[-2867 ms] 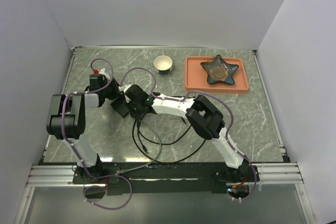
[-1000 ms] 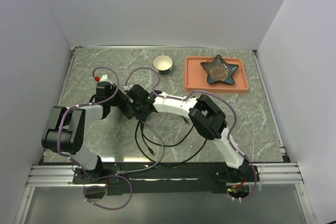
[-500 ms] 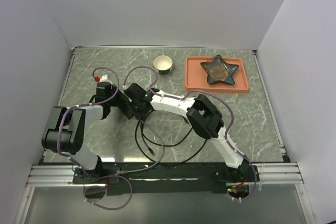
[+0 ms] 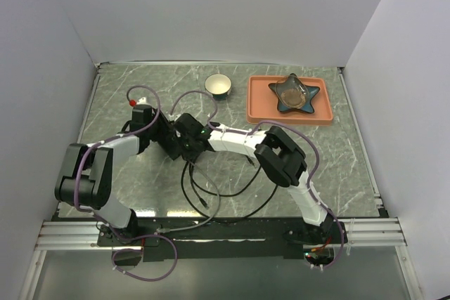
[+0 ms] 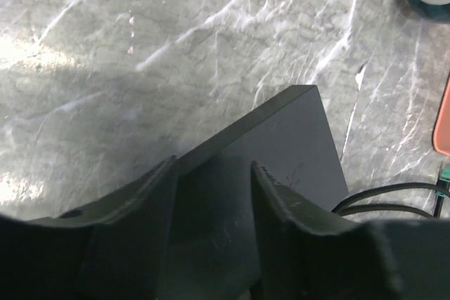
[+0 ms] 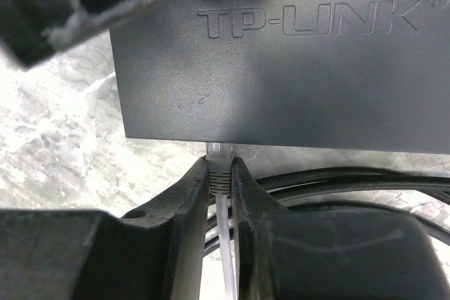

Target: Insert the plug into the switch port

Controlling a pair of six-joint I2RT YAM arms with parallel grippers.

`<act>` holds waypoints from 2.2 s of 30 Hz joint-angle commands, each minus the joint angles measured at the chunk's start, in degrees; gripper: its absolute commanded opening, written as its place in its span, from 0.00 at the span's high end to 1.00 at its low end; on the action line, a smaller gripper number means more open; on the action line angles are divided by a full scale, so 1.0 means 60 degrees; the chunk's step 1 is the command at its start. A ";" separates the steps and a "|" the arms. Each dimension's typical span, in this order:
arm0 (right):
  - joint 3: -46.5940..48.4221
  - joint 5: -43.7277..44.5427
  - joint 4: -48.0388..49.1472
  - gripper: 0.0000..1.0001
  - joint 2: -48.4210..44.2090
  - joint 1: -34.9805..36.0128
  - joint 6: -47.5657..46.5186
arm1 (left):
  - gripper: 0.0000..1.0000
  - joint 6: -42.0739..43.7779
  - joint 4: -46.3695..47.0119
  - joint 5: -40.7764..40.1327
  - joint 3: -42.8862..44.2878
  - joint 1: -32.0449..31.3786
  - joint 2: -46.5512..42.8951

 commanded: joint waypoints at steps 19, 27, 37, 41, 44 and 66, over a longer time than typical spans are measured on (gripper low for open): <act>0.1724 -0.0428 0.1364 0.42 0.0955 -0.0579 -0.0323 | 0.16 -0.0080 -0.4468 -0.0501 0.0148 0.0744 -0.2602; 0.1069 -0.0999 0.1730 0.42 0.0620 -0.0564 -0.0265 | 0.05 -0.0036 -0.4703 -0.0577 0.0236 0.1198 -0.3587; 0.0832 -0.1776 0.1745 0.42 0.0560 -0.0199 -0.0338 | 0.02 -0.0519 -0.4644 -0.0034 -0.0541 0.1198 -0.4876; 0.1344 -0.1908 0.1686 0.42 0.0838 0.0079 -0.0207 | 0.01 -0.0695 -0.4966 -0.0005 -0.0585 0.1198 -0.5462; 0.1828 -0.1996 0.1671 0.42 0.1072 0.0270 -0.0090 | 0.01 -0.0841 -0.5230 -0.0078 -0.0585 0.1198 -0.5945; 0.1480 -0.4121 0.2607 0.18 0.0533 0.0505 -0.0822 | 0.01 -0.1794 -0.5229 0.0553 -0.0526 0.1198 -0.8216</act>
